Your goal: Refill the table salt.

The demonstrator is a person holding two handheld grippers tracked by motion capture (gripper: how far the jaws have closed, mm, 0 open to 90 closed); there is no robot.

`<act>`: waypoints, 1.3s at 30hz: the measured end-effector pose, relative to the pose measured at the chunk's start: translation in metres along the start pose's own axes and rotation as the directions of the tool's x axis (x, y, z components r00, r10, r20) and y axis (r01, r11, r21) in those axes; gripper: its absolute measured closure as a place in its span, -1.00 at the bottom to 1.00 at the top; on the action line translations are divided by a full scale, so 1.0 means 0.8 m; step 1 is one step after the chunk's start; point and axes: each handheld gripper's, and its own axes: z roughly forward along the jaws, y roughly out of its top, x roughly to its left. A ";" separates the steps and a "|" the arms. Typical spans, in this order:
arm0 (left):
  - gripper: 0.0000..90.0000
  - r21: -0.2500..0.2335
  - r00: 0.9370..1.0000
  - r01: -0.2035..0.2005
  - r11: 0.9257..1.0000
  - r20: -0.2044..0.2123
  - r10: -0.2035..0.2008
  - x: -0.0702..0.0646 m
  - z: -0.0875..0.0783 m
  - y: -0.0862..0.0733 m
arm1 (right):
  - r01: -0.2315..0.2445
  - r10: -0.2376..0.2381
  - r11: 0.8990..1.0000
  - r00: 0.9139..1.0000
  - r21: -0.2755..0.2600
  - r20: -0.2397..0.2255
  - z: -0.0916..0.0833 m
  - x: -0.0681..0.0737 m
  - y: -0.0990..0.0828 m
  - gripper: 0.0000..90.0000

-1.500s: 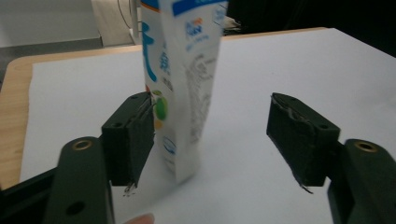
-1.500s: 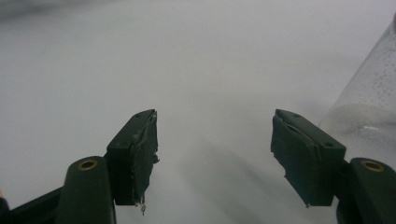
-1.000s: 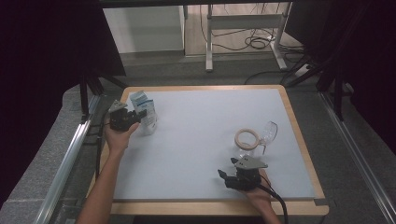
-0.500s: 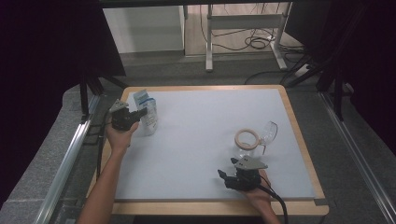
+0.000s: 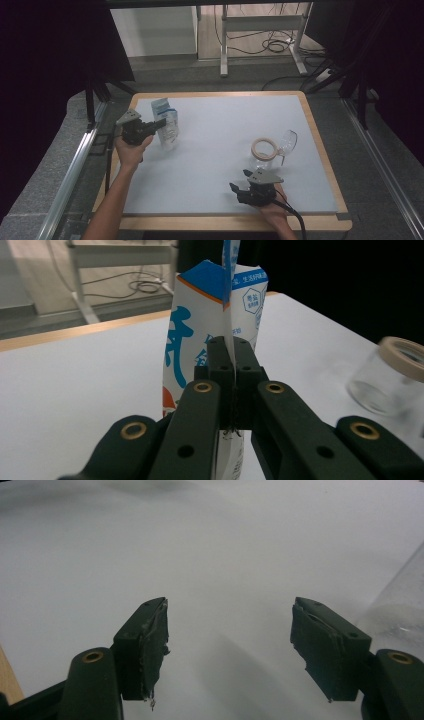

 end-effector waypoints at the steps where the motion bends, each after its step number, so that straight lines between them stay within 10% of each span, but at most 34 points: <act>1: 1.00 0.000 1.000 0.000 1.000 0.000 0.000 0.000 0.000 0.000 | 0.000 0.000 1.000 1.000 0.000 0.000 0.000 0.000 0.000 -0.29; 18: 1.00 -0.008 0.979 -0.066 0.998 0.191 0.066 -0.097 -0.014 0.011 | 0.107 -0.107 0.994 0.994 -0.014 -0.014 0.031 0.042 0.027 -0.29; 39: 1.00 0.000 0.948 -0.091 0.996 0.306 0.086 -0.155 0.005 0.018 | 0.114 -0.113 0.993 0.989 -0.010 0.092 0.055 0.040 0.037 -0.37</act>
